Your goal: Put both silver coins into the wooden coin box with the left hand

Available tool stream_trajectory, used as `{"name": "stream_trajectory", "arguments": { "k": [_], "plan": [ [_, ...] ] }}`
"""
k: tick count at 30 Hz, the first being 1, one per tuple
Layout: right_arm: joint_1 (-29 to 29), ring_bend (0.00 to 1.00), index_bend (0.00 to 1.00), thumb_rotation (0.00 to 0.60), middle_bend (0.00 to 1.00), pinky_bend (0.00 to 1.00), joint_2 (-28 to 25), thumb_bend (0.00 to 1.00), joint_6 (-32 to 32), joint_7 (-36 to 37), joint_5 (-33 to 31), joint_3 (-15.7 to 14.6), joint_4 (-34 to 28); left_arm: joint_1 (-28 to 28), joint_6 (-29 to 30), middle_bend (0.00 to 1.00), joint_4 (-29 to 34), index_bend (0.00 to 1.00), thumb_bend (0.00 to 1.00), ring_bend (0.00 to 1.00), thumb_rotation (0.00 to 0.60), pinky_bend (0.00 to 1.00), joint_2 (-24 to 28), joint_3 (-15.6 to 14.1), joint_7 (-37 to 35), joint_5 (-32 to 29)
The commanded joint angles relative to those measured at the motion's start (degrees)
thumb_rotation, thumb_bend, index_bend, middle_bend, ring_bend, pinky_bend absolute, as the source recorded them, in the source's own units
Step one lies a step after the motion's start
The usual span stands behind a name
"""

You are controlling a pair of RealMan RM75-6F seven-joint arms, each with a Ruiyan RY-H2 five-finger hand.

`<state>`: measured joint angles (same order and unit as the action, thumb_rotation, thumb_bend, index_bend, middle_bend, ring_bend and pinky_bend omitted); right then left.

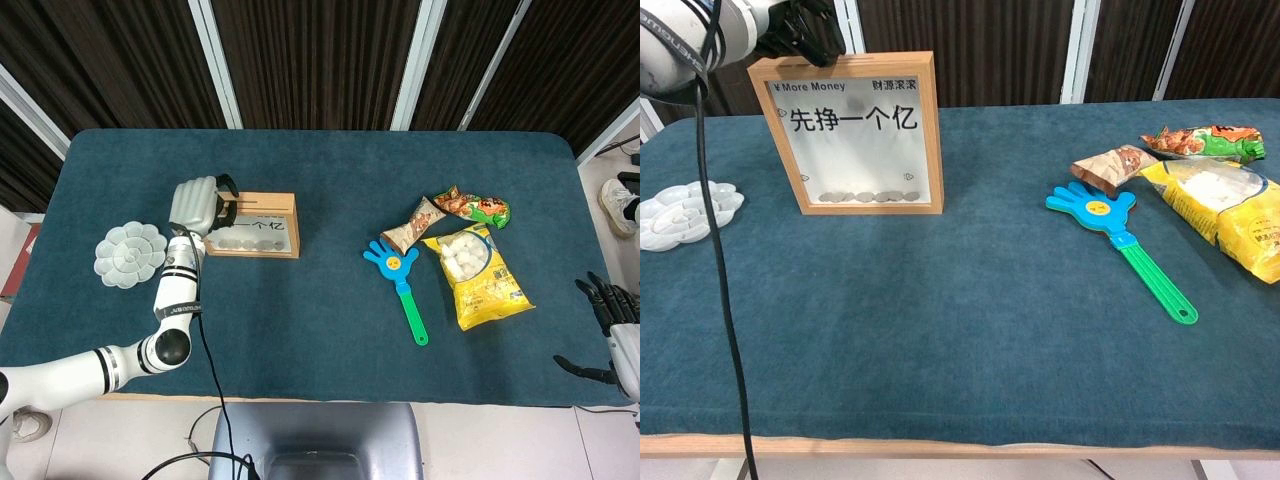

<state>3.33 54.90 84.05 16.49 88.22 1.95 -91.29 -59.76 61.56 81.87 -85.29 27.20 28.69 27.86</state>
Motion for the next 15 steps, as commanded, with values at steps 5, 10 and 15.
{"name": "stream_trajectory", "arguments": {
  "k": [5, 10, 15],
  "plan": [
    [-0.02, 0.00, 0.00, 0.600, 0.00, 0.00, 0.17, 0.04, 0.07, -0.60, 0.10, -0.05, -0.12, 1.71, 2.82, 1.00, 3.64, 0.39, 0.46, 1.00, 0.600, 1.00, 1.49, -1.09, -1.56, 4.58],
    [-0.15, 0.00, 0.00, 0.600, 0.00, 0.00, 0.34, 0.04, 0.42, -1.58, 0.96, -0.46, -0.21, 9.25, 9.91, 0.74, 14.58, 0.21, 0.43, 0.70, 0.600, 0.86, 7.56, -8.88, -4.71, 21.13],
    [0.04, 0.00, 0.00, 0.600, 0.00, 0.00, 1.20, 0.04, -0.32, -5.01, 1.52, -1.08, -0.99, 24.52, 20.73, 0.22, 25.06, 0.11, 0.42, 0.14, 0.600, 0.24, 16.92, -24.89, -8.76, 39.42]
  ]
}}
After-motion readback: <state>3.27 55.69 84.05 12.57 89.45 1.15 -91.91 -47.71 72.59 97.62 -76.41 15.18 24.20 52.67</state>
